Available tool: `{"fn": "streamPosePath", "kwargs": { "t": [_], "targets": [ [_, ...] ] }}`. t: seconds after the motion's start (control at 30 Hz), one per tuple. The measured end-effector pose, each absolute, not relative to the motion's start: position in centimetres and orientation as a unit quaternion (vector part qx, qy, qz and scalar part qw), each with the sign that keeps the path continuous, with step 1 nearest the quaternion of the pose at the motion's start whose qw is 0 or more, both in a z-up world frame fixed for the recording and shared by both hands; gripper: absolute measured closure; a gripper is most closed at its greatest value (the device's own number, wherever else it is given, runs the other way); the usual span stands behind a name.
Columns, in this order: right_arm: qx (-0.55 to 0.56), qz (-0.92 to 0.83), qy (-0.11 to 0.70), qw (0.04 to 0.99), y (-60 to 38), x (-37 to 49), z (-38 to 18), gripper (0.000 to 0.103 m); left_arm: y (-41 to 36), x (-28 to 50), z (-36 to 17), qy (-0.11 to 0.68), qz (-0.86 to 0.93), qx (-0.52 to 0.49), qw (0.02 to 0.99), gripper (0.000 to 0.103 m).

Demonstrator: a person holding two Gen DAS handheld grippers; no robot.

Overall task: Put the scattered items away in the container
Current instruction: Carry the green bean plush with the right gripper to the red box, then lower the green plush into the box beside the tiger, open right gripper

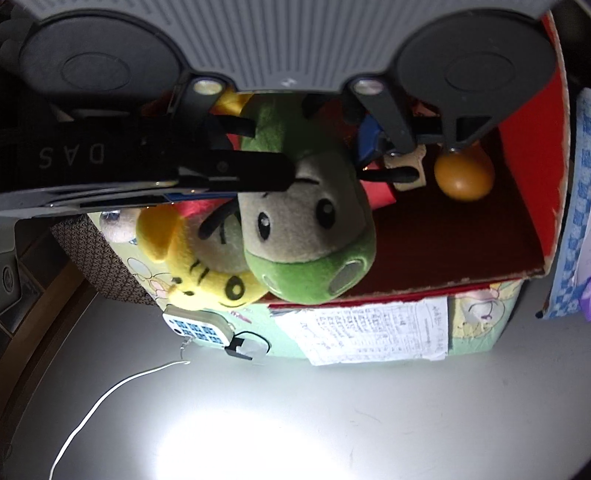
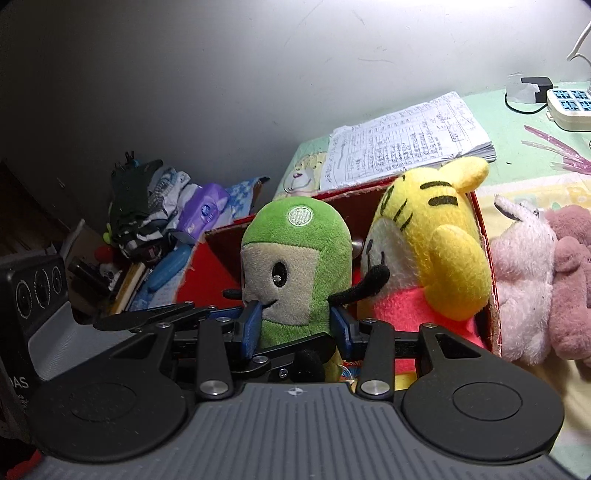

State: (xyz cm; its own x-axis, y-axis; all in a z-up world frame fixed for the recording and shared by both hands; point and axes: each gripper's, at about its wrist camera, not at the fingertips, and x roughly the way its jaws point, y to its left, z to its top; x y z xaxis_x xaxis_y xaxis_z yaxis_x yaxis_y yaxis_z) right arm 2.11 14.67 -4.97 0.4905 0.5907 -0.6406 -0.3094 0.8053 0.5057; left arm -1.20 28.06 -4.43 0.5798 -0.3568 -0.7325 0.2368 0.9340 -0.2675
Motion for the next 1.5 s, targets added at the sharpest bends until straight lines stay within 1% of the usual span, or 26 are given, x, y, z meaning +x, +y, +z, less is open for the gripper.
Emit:
{"fn": "streamPosePath", "kwargs": {
  "t": [0.13,0.23,0.37,0.57,0.7,1.03,1.17,1.5],
  "targets": [
    [0.160,0.253,0.452,0.840,15.2,2.6,-5.7,0.059,27.8,-0.2,-5.3,0.449,-0.158,-0.065,0.877,0.034],
    [0.155,0.245,0.452,0.843,15.5,2.7,-6.0,0.059,27.4,0.2,-5.6,0.457,-0.152,-0.051,0.875,0.034],
    [0.159,0.235,0.453,0.845,15.3,2.8,-6.7,0.059,26.6,0.5,-6.3,0.466,-0.145,-0.027,0.872,0.032],
    [0.159,0.231,0.445,0.850,15.6,2.6,-6.7,0.057,26.7,0.8,-6.8,0.480,-0.142,-0.029,0.865,0.031],
    [0.162,0.227,0.441,0.853,15.7,2.5,-6.6,0.055,26.8,0.7,-6.9,0.479,-0.141,-0.028,0.866,0.029],
    [0.200,0.218,0.426,0.855,14.6,1.8,-6.4,0.054,26.5,0.9,-6.5,0.481,-0.145,0.000,0.865,0.021],
    [0.203,0.215,0.422,0.857,14.5,1.6,-6.5,0.058,26.4,0.8,-6.5,0.481,-0.143,0.008,0.865,0.019],
    [0.207,0.217,0.413,0.860,14.1,1.2,-7.0,0.059,26.1,0.7,-6.4,0.476,-0.144,0.027,0.867,0.016]
  ]
}}
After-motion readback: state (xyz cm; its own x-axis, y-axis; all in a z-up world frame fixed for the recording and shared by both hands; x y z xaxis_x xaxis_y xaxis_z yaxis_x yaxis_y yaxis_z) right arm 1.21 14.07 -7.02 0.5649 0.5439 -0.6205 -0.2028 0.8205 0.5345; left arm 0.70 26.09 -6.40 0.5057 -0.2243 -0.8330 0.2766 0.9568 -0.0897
